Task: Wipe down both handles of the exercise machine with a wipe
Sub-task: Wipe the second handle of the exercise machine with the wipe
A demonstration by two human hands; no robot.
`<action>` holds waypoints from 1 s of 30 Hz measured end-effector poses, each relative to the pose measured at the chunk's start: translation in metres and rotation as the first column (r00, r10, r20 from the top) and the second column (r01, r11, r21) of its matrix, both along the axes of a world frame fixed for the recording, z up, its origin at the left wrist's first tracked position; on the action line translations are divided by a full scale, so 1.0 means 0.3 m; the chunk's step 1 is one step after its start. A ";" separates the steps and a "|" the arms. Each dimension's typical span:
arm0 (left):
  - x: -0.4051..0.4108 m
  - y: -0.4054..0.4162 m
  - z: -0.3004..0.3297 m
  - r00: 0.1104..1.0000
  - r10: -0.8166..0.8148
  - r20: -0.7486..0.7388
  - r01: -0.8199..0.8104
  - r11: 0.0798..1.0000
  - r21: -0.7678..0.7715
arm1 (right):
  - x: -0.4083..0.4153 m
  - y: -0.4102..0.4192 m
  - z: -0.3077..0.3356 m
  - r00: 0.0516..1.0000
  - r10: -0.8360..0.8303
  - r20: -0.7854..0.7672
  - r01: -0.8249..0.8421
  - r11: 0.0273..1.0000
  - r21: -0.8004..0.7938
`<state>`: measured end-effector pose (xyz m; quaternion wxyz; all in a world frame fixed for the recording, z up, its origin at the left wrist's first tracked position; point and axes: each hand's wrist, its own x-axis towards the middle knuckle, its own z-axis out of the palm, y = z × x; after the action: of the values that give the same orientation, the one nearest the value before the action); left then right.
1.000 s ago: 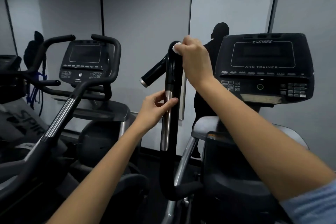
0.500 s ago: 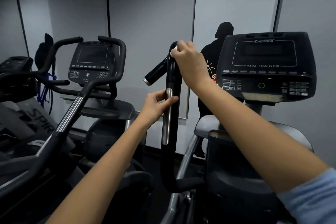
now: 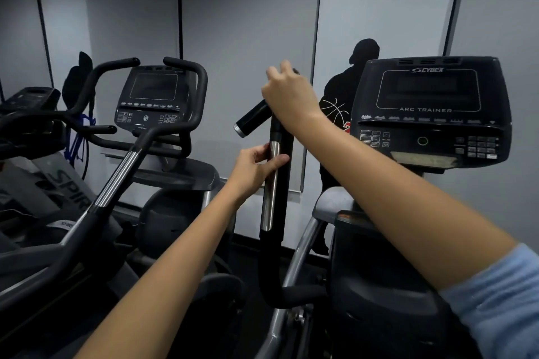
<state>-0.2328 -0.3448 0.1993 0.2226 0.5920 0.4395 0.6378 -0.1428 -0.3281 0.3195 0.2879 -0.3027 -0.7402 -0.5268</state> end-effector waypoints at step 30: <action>0.009 -0.015 -0.003 0.999 0.005 -0.039 -0.006 1.000 -0.022 | 0.099 0.080 -0.325 0.297 0.470 -0.831 -0.860 0.510 -0.019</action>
<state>-0.2300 -0.3493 0.1984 0.2188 0.6007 0.4525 0.6218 -0.1131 -0.3041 0.2220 0.6764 -0.1953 -0.7099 0.0207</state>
